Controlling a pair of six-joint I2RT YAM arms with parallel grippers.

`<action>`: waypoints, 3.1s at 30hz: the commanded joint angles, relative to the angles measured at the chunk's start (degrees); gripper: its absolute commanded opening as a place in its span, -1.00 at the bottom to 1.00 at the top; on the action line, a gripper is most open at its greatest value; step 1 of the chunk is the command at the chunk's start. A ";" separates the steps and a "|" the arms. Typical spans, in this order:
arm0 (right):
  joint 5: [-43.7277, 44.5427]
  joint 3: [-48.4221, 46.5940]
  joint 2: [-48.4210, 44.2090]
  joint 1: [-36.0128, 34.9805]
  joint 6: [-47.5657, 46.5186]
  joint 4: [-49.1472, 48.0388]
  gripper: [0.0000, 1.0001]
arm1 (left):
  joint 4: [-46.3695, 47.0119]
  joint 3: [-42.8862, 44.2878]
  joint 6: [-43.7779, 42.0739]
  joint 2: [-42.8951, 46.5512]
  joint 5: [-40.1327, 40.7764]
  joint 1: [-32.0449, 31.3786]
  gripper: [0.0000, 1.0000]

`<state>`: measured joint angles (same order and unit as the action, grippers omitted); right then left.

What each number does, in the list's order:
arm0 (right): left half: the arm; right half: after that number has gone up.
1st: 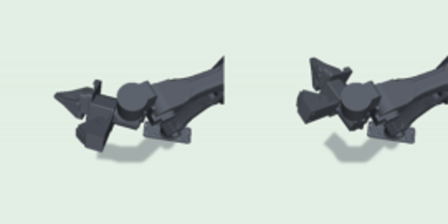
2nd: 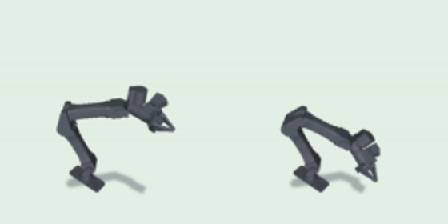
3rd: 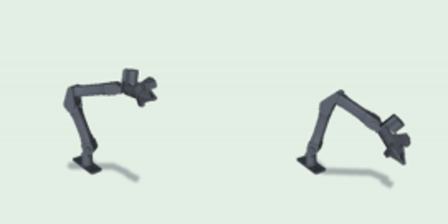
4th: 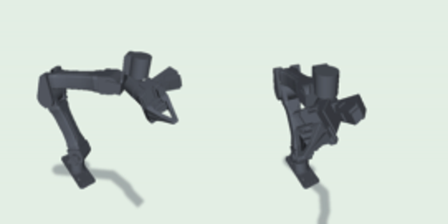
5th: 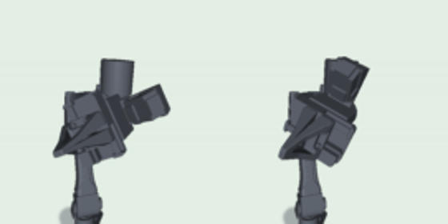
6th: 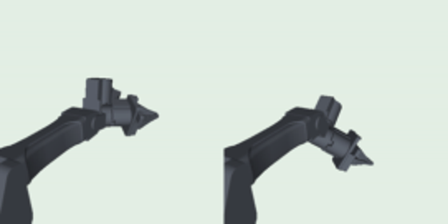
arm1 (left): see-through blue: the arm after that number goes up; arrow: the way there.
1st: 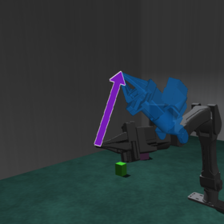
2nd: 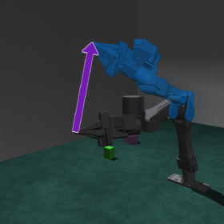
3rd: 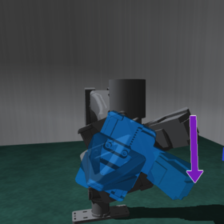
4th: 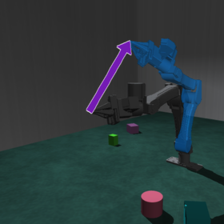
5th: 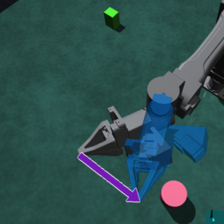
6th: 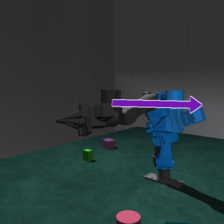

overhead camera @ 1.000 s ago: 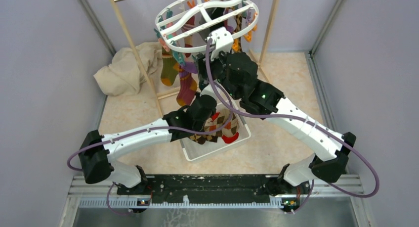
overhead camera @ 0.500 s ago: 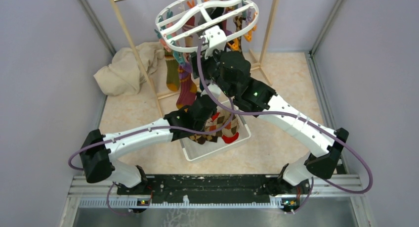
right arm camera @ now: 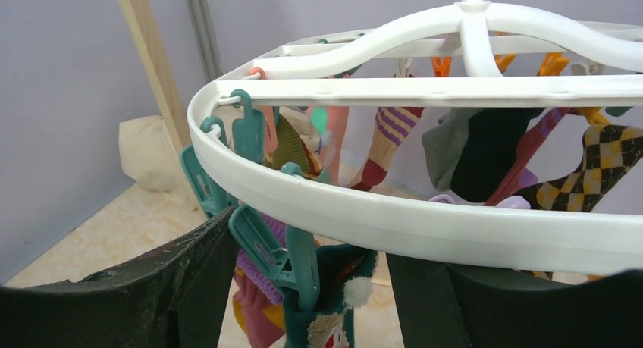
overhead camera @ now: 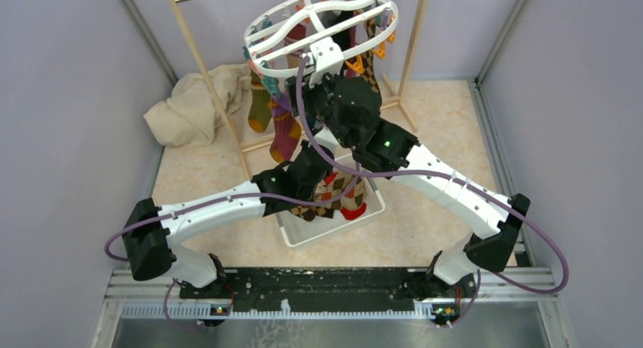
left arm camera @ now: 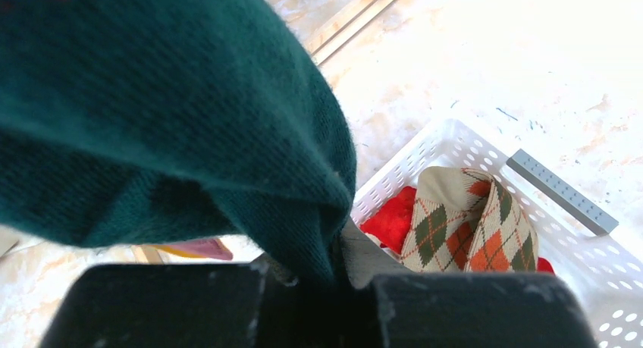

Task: Remove the socks clipped to the hanger
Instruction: Remove the sock from the hanger.

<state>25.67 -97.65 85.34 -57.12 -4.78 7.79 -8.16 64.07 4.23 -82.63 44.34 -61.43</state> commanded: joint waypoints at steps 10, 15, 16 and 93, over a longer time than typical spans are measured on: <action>5.26 4.26 -1.35 -2.03 -4.11 -13.81 0.30 | -0.36 1.59 -0.19 -1.11 -1.04 -0.64 -0.78; 6.19 5.62 -1.16 -2.03 -4.28 -16.18 0.11 | -0.28 1.42 0.07 -1.18 -1.30 -0.64 -0.78; 6.37 5.89 -1.19 -2.03 -4.36 -16.70 0.07 | -0.35 1.36 0.16 -1.18 -1.27 -0.65 -0.78; 14.95 -8.65 2.54 -6.15 -4.80 5.18 0.31 | -17.06 14.03 0.52 -11.97 9.29 -0.95 -0.74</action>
<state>39.72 -103.28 87.66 -63.11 -7.97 18.00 -24.53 76.99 4.86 -94.26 53.15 -62.02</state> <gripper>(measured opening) 0.652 0.127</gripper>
